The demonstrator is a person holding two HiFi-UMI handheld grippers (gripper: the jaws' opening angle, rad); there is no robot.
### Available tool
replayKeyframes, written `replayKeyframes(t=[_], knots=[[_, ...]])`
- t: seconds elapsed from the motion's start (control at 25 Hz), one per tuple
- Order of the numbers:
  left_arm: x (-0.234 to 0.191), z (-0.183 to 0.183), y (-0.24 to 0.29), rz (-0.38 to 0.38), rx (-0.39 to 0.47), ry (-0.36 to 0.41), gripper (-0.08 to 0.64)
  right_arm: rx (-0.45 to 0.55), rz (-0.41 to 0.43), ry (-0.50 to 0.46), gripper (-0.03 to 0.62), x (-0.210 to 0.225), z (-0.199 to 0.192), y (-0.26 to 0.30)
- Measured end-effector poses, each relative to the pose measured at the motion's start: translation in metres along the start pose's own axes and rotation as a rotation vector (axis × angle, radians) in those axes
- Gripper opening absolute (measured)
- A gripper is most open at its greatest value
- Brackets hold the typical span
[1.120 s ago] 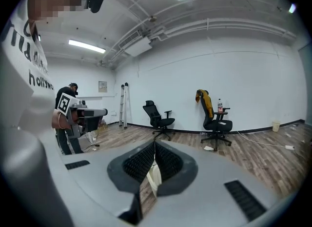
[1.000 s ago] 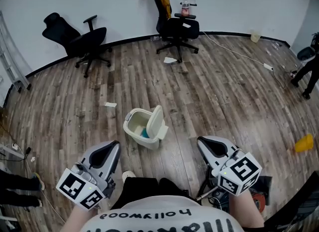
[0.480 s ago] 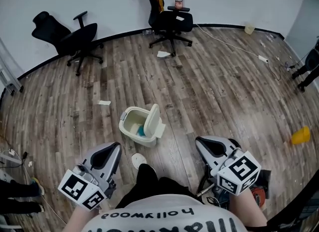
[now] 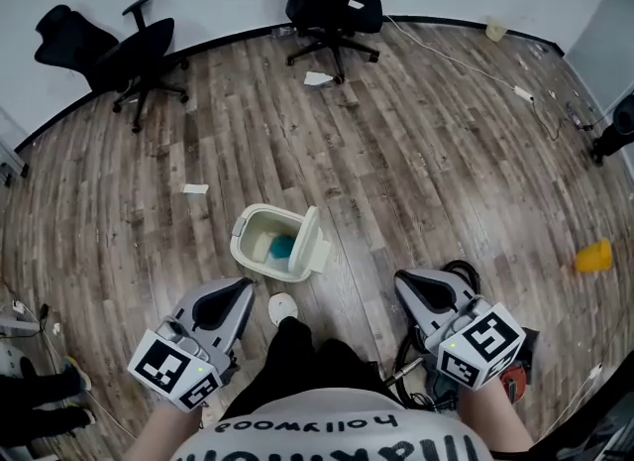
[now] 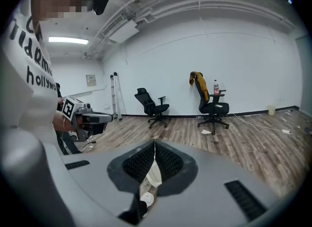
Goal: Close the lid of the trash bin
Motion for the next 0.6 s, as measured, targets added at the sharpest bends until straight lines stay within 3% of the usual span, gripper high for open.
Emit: replayKeyframes(t=[0.24,0.6], knots=[[-0.037,-0.005,0.030,-0.051,-0.055,0.029,0.008,-0.031,0.035,0.076,0.011,0.017,-0.003,0.052],[-0.108,0.002,0.052,-0.058,-0.070,-0.054,0.008,-0.056,0.044,0.093,0.011,0.042,0.021,0.136]])
Point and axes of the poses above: the fingertips, and each gripper's own axes: y forward along the fingers, x to its right, z out of its top, the point moved 2 cm from there along -y, backward along the fingers, and after that the axes turned 9 degrees about x, right-handed, at the moved point
